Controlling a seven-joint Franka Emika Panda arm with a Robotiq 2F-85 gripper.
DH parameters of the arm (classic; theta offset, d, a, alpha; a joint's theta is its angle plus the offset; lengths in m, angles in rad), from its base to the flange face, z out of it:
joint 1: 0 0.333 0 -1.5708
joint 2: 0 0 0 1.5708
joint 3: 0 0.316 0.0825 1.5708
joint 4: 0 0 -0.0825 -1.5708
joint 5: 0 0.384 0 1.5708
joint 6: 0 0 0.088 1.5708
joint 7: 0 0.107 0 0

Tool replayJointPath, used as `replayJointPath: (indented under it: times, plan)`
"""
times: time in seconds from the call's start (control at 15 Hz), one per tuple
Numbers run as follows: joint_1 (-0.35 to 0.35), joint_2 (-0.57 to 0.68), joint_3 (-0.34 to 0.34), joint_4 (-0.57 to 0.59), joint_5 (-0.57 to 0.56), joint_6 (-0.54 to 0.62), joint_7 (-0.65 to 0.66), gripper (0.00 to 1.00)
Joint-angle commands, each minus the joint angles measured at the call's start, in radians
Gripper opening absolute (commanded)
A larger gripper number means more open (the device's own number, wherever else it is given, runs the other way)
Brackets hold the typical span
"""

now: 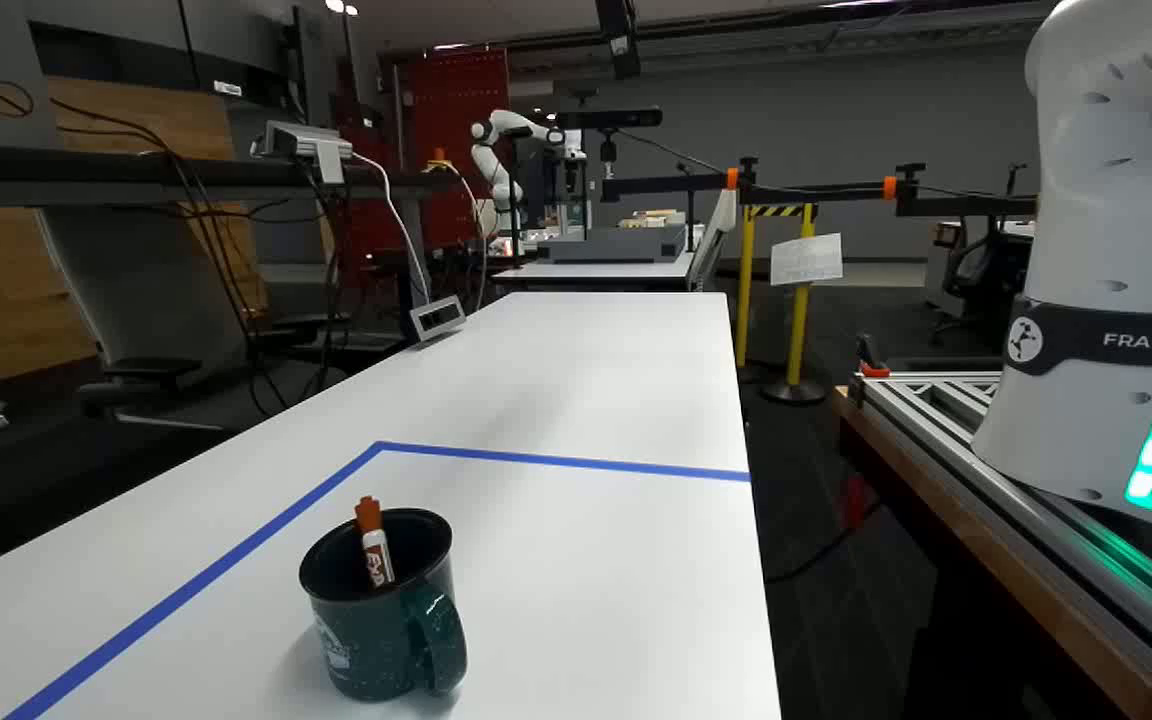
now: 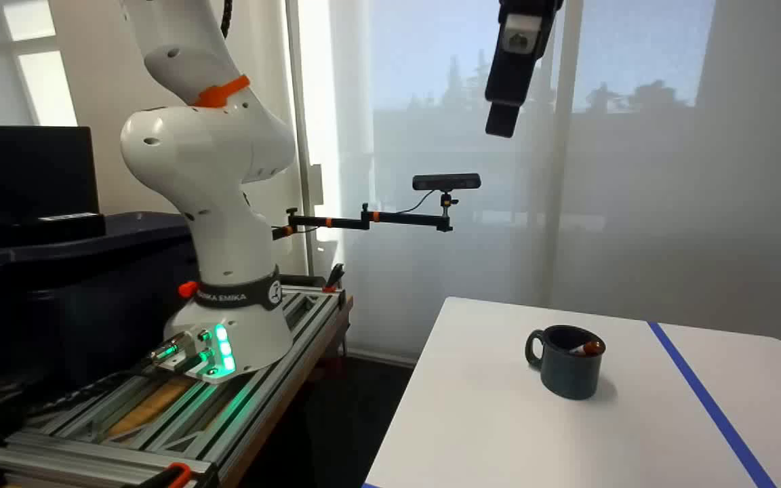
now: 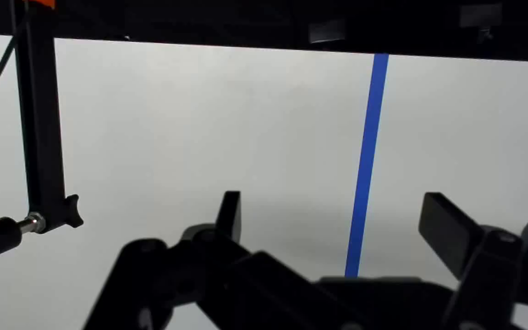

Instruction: Take the marker out of the cup

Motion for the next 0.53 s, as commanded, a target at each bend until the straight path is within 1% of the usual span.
replayJointPath:
  times: [0.0,0.4,0.47]
  plan:
    - [0.013,0.001,-0.011,0.003,-0.003,-0.003,0.003,1.0]
    - [0.013,0.0,-0.011,0.005,-0.003,-0.003,0.003,1.0]
    - [0.019,0.016,-0.014,0.011,0.019,0.004,-0.002,1.0]
